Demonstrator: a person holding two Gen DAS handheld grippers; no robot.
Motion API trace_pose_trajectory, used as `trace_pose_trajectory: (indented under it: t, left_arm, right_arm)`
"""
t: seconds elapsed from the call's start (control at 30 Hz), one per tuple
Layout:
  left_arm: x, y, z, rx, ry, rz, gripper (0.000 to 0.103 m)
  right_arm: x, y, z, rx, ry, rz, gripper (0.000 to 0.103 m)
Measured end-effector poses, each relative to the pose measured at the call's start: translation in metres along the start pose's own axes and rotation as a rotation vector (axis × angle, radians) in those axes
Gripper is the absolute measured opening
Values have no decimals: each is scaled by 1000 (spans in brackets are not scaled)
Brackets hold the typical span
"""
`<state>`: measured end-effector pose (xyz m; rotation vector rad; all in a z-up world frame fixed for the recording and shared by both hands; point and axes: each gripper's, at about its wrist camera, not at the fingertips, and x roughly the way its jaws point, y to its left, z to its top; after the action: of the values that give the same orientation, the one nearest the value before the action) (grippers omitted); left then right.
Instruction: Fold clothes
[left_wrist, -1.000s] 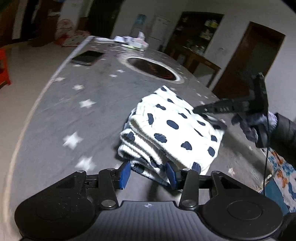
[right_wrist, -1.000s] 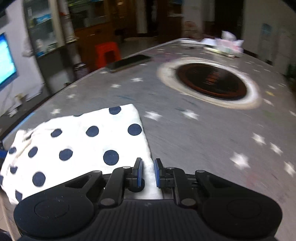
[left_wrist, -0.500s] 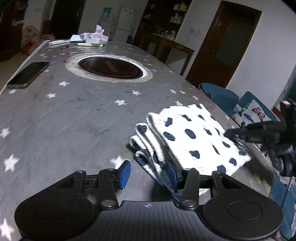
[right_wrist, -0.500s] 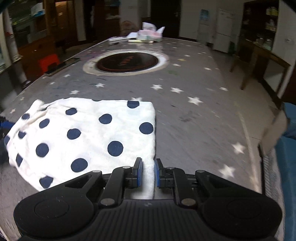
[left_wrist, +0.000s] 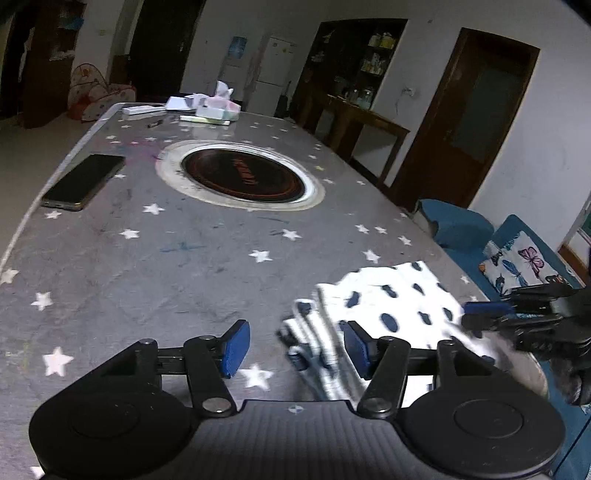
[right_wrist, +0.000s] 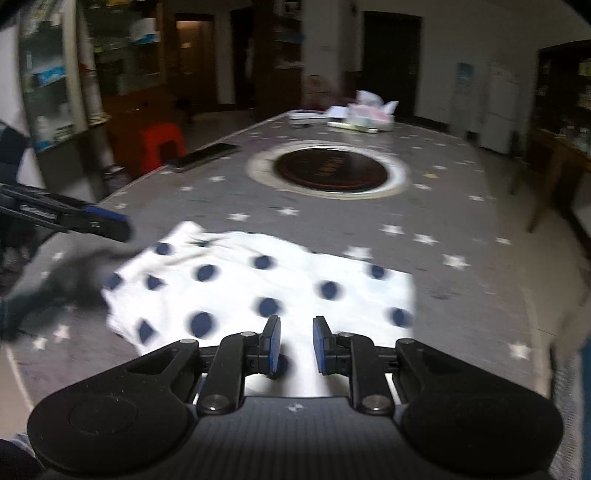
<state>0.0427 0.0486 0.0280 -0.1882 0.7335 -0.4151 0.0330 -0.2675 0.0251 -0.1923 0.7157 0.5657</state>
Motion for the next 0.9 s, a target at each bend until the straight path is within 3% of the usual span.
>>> trace_pose_trajectory:
  t: [0.17,0.3,0.53,0.73,0.9]
  left_arm:
    - [15,-17,-5,11,21,-15,60]
    - [27,-22,-12,30,52,21,60]
    - [29,-21,-16,13,58,30,60]
    - [32,-19,-16,-3,73,36,60]
    - [29,-20,-15,-26,64,31,61]
  right_arm:
    - [21,14,3,-11,14,40,19]
    - [36,13,-1,-17,56,38,19]
    - [44,-18,17,36,24,-12,19]
    - [74,-60,21,142,49,-90,19]
    - [60,-54,23,104,25,-87,19]
